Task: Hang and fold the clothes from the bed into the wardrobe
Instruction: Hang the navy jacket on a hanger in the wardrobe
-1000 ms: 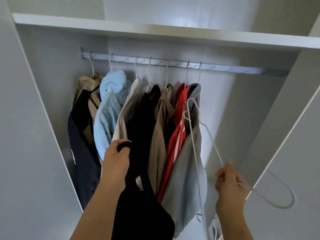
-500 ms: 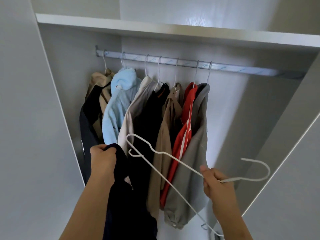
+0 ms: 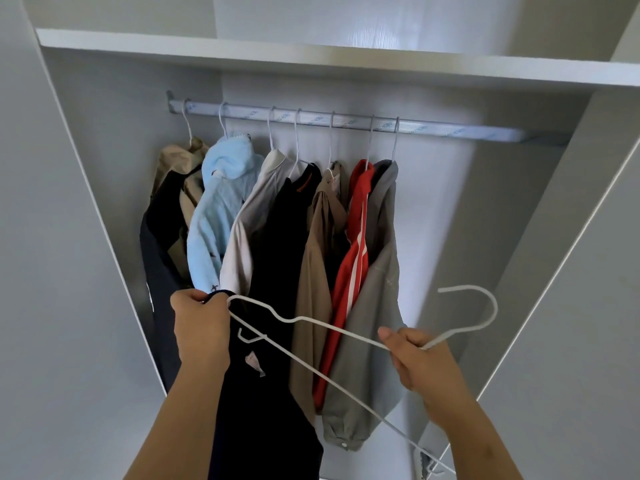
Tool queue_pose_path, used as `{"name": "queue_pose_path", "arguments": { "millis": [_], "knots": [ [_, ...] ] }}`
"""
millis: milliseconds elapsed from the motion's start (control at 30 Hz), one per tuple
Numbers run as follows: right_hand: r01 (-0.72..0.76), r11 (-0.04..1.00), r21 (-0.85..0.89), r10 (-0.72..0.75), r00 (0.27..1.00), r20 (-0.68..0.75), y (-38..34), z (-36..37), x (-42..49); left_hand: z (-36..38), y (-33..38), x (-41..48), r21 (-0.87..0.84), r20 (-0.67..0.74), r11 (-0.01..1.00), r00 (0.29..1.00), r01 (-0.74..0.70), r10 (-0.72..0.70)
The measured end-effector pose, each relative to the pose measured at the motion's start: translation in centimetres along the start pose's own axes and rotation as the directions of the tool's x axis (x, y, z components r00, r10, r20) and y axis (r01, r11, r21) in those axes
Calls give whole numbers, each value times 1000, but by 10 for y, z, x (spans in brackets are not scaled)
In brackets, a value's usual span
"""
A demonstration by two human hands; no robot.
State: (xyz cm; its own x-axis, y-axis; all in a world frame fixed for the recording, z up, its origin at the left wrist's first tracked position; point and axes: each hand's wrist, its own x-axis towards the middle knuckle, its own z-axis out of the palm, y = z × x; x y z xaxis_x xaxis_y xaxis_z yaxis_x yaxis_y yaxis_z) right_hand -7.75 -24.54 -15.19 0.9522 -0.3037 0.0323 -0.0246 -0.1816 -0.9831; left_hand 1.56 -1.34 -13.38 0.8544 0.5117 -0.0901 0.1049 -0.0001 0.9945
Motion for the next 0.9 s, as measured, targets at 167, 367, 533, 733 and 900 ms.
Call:
{"name": "queue_pose_path", "arguments": {
  "millis": [167, 367, 533, 733, 900],
  "knots": [
    [-56, 998, -18, 56, 998, -4, -14, -3, -2, 1, 4, -2, -75, 32, 997, 999, 22, -20],
    [-104, 994, -40, 103, 994, -30, -15, -1, -4, -1, 8, -2, -74, 30, 997, 999, -10, 12],
    [-143, 987, -75, 140, 989, -39, -14, 2, -7, -3, 7, -6, 52, 58, 991, 991, -122, 119],
    [-169, 983, -68, 167, 985, -30, -17, 1, -9, -12, 10, -12, 220, 96, 921, 947, -320, 306],
    [-158, 986, -55, 157, 987, -24, -21, 3, -12, -18, 15, -13, 175, 69, 935, 951, -310, 302]
  ]
}}
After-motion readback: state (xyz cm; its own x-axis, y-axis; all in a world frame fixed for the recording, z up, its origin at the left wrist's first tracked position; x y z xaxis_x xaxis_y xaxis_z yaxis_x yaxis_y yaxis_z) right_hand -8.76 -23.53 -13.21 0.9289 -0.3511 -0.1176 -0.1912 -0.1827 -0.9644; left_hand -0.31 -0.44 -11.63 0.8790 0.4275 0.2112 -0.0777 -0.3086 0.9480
